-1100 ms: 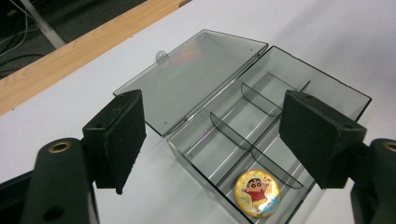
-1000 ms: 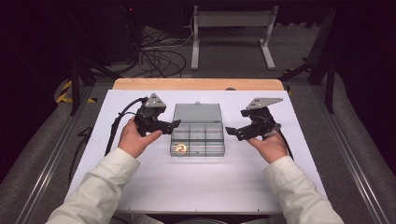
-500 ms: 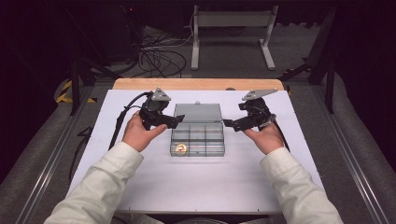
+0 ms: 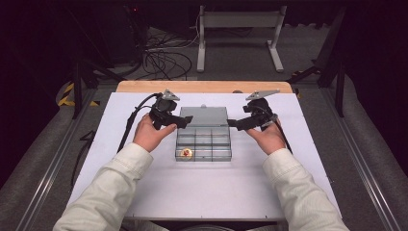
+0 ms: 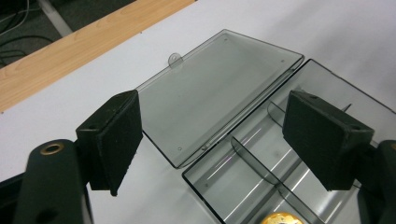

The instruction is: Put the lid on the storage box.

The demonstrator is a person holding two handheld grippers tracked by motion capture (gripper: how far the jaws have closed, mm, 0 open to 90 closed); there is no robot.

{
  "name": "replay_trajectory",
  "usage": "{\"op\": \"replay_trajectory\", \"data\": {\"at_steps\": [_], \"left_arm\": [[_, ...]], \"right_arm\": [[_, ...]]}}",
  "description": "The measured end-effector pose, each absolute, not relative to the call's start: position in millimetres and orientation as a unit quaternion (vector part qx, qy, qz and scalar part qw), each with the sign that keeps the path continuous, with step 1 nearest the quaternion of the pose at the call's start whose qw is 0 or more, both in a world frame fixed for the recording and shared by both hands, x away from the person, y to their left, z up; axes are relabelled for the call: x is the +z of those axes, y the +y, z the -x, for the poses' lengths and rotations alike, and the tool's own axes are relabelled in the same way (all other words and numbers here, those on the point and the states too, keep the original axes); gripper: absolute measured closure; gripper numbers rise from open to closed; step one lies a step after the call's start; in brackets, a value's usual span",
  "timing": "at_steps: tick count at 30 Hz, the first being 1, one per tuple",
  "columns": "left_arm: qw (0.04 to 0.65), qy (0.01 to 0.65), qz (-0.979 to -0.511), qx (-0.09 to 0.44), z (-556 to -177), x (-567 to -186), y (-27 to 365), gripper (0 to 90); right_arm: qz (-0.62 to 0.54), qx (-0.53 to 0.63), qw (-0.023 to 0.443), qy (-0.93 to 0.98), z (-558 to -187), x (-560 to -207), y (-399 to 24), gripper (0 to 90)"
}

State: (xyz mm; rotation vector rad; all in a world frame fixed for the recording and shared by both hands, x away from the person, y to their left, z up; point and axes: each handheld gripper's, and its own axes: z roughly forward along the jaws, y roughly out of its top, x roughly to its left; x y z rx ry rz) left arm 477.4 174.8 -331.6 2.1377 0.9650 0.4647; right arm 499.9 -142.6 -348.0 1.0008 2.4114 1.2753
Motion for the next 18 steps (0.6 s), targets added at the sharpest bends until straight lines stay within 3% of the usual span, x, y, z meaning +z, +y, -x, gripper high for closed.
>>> {"op": "replay_trajectory", "data": {"at_steps": [18], "left_arm": [[0.354,0.415,-0.827,0.138,-502.8,-361.4,171.5,24.3]], "right_arm": [[-0.375,0.433,0.081,0.816,-522.8,-377.8,-133.4,10.6]]}}
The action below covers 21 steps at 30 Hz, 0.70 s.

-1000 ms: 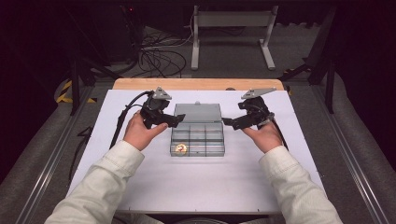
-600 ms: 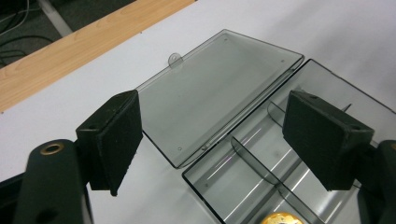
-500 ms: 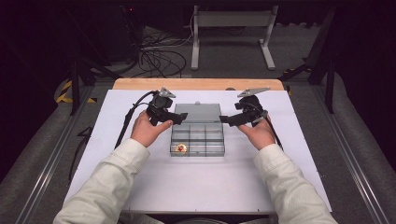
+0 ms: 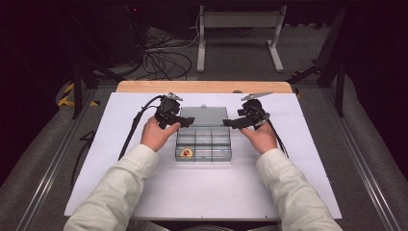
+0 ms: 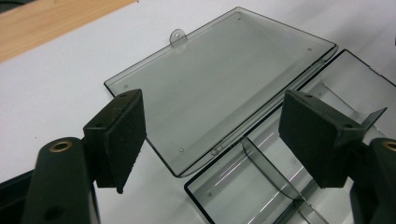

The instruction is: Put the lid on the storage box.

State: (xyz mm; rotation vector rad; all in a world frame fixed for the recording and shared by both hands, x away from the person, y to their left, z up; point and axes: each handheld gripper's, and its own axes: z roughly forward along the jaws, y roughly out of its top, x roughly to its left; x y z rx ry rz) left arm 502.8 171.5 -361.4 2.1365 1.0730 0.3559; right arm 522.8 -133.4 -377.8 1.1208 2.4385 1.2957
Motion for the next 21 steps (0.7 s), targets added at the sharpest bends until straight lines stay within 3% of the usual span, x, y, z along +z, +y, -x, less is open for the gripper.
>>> {"op": "replay_trajectory", "data": {"at_steps": [21], "left_arm": [[0.318,0.476,-0.818,0.051,-522.7,-383.3,179.7,21.5]], "right_arm": [[-0.395,0.418,0.027,0.817,-535.9,-402.5,-124.9,15.9]]}}
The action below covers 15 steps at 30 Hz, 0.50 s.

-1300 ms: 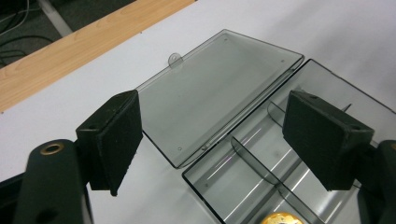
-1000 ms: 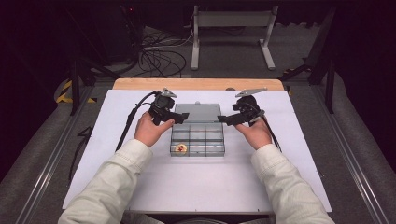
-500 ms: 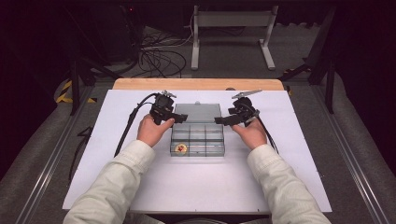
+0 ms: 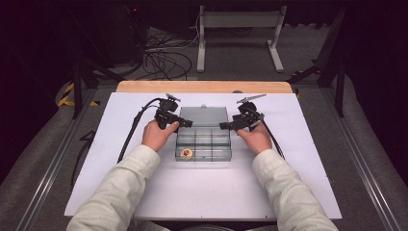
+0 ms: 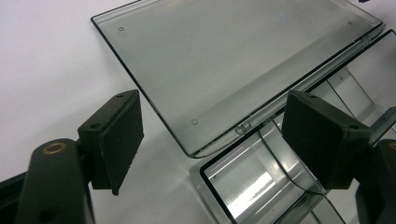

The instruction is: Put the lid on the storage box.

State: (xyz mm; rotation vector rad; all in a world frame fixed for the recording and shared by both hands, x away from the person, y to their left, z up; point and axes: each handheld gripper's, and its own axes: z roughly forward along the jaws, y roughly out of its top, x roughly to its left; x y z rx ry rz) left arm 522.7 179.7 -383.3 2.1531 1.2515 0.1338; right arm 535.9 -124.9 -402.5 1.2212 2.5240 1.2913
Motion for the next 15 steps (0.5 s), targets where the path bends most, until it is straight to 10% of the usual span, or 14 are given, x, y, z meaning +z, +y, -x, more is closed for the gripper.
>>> {"op": "replay_trajectory", "data": {"at_steps": [15], "left_arm": [[0.320,0.485,-0.813,0.025,-529.7,-394.1,178.4,18.2]], "right_arm": [[-0.403,0.415,0.006,0.816,-541.9,-413.8,-119.3,16.9]]}}
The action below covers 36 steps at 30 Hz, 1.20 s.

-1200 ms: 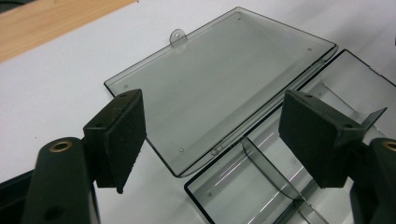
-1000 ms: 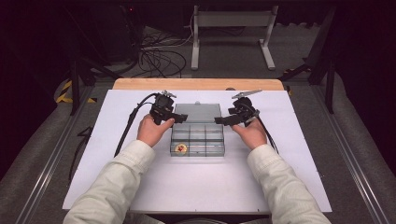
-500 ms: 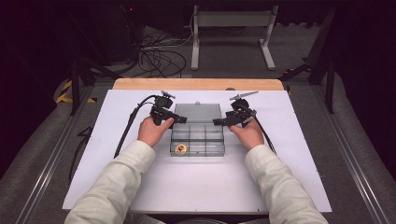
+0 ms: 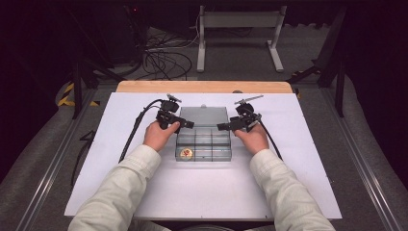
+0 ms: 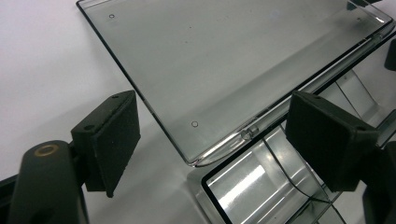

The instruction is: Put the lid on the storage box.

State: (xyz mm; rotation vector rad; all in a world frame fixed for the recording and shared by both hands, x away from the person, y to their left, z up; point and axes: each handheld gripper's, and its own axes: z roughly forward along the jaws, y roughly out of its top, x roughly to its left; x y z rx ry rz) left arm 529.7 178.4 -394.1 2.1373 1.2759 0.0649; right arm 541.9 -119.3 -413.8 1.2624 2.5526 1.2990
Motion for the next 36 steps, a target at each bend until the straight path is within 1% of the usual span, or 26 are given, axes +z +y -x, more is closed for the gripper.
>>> {"op": "replay_trajectory", "data": {"at_steps": [2,6,24,28,36], "left_arm": [[0.317,0.484,-0.815,0.020,-530.5,-395.0,178.8,17.2],[0.317,0.485,-0.815,0.017,-531.7,-396.4,179.5,15.8],[0.327,0.486,-0.810,-0.024,-536.7,-403.6,179.6,13.6],[0.333,0.486,-0.807,-0.033,-536.9,-405.1,178.1,14.5],[0.332,0.481,-0.811,-0.024,-535.4,-402.6,177.0,16.8]], "right_arm": [[-0.402,0.400,-0.003,0.823,-544.1,-413.6,-115.5,17.1],[-0.399,0.386,0.007,0.832,-545.6,-410.9,-107.1,16.6],[-0.407,0.390,-0.015,0.826,-552.9,-413.5,-106.3,16.4],[-0.404,0.392,-0.013,0.827,-553.0,-412.7,-105.8,16.5],[-0.399,0.398,-0.007,0.826,-552.6,-409.3,-105.0,16.6]]}}
